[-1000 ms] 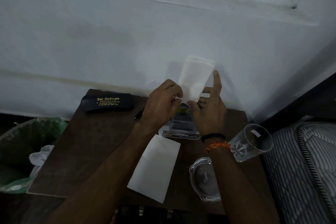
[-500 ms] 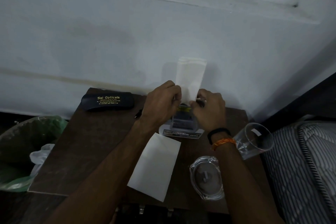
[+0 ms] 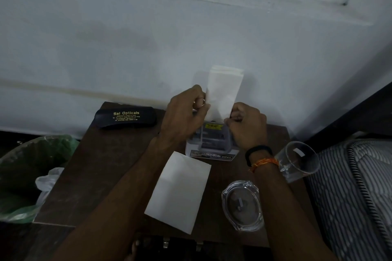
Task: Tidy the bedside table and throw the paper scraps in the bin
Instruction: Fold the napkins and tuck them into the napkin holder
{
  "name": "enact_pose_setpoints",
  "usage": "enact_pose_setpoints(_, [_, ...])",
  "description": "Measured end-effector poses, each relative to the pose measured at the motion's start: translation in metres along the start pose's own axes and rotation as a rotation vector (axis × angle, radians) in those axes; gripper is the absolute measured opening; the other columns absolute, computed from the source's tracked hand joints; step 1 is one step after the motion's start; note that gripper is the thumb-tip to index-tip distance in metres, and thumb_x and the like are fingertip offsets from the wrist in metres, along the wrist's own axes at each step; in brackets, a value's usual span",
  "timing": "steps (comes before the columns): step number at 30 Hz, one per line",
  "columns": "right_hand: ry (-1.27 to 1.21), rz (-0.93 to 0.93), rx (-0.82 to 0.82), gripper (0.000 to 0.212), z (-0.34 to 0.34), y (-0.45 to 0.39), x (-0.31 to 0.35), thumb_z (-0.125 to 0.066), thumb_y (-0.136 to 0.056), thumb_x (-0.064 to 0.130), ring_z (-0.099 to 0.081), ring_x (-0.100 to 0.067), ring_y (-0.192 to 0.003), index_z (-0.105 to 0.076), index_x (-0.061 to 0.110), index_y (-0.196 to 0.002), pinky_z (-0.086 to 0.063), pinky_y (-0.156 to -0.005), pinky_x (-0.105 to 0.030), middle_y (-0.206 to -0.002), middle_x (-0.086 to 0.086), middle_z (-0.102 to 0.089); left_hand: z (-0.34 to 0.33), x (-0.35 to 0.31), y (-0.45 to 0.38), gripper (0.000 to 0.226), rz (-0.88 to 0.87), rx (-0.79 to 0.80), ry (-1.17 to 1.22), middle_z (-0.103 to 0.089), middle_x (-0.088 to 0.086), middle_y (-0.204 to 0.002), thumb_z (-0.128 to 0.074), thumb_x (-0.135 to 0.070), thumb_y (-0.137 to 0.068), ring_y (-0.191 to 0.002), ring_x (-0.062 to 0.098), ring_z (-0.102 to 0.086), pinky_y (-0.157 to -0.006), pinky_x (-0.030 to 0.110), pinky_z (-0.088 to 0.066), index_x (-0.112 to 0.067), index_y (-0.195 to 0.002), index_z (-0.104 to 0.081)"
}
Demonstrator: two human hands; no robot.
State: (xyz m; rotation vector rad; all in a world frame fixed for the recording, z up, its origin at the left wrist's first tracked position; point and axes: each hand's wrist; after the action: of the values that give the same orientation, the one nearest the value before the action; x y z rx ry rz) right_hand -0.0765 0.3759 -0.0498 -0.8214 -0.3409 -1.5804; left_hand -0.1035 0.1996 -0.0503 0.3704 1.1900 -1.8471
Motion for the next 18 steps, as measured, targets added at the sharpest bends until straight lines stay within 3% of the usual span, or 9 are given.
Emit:
enact_pose_setpoints(3, [0.026, -0.009, -0.006, 0.007, -0.001, -0.001, 0.000, -0.069, -0.074, 0.005, -0.066, -0.021, -0.074, -0.069, 0.007, -0.081, -0.058, -0.071, -0.039, -0.077, -0.006, -0.072, -0.001, 0.000, 0.001, 0.024, -0.009, 0.039, 0.003, -0.062, 0.006, -0.074, -0.067, -0.017, -0.089, -0.070, 0.020, -0.061, -0.068, 0.035, -0.054, -0.008, -0.077, -0.048])
enact_pose_setpoints(7, [0.046, 0.022, -0.011, 0.007, 0.001, 0.001, 0.003, -0.061, -0.075, 0.002, -0.064, -0.021, -0.070, -0.065, 0.007, -0.075, -0.051, -0.062, -0.028, -0.074, -0.003, -0.070, 0.000, -0.001, 0.000, 0.014, -0.055, 0.072, -0.011, -0.065, 0.005, -0.081, -0.067, -0.013, -0.088, -0.074, 0.020, -0.063, -0.069, 0.031, -0.054, -0.006, -0.085, -0.056])
enact_pose_setpoints(9, [-0.066, -0.016, -0.029, 0.011, 0.005, 0.000, 0.009, -0.065, -0.080, 0.008, -0.065, -0.012, -0.074, -0.069, 0.016, -0.086, -0.048, -0.064, -0.017, -0.082, 0.004, -0.072, 0.001, -0.001, 0.000, 0.014, -0.047, 0.076, -0.005, -0.065, 0.004, -0.082, -0.068, -0.013, -0.088, -0.075, 0.019, -0.063, -0.069, 0.030, -0.054, -0.006, -0.085, -0.056])
enact_pose_setpoints(11, [-0.191, -0.054, -0.057, 0.015, 0.010, -0.003, 0.015, -0.072, -0.082, 0.019, -0.065, -0.002, -0.078, -0.070, 0.023, -0.097, -0.050, -0.070, -0.016, -0.089, 0.010, -0.071, 0.002, -0.001, 0.000, 0.016, -0.025, 0.079, -0.003, -0.066, 0.002, -0.083, -0.068, -0.015, -0.088, -0.076, 0.018, -0.063, -0.069, 0.030, -0.056, -0.007, -0.085, -0.055])
enact_pose_setpoints(14, [-0.277, -0.054, -0.068, 0.017, 0.011, -0.006, 0.017, -0.075, -0.082, 0.019, -0.068, -0.003, -0.083, -0.071, 0.022, -0.098, -0.057, -0.074, -0.024, -0.090, 0.008, -0.073, 0.003, 0.000, 0.000, 0.017, -0.008, 0.085, -0.014, -0.067, 0.002, -0.084, -0.069, -0.016, -0.088, -0.078, 0.018, -0.064, -0.069, 0.030, -0.058, -0.007, -0.084, -0.054])
enact_pose_setpoints(18, [-0.199, -0.053, -0.076, 0.010, 0.004, -0.004, 0.010, -0.076, -0.080, 0.019, -0.070, -0.012, -0.081, -0.073, 0.014, -0.088, -0.060, -0.076, -0.040, -0.086, 0.003, -0.074, 0.003, -0.001, 0.000, 0.016, -0.026, 0.112, -0.023, -0.067, 0.001, -0.082, -0.069, -0.015, -0.087, -0.077, 0.018, -0.064, -0.068, 0.027, -0.056, -0.009, -0.082, -0.055])
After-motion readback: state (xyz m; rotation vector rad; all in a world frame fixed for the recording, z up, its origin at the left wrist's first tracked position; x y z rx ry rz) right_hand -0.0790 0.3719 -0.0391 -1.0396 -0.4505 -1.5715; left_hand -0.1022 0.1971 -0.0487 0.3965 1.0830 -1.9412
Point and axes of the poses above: each hand's wrist, its own y-axis away from the middle knuckle, its own z-axis out of the back of the hand, x = y × z
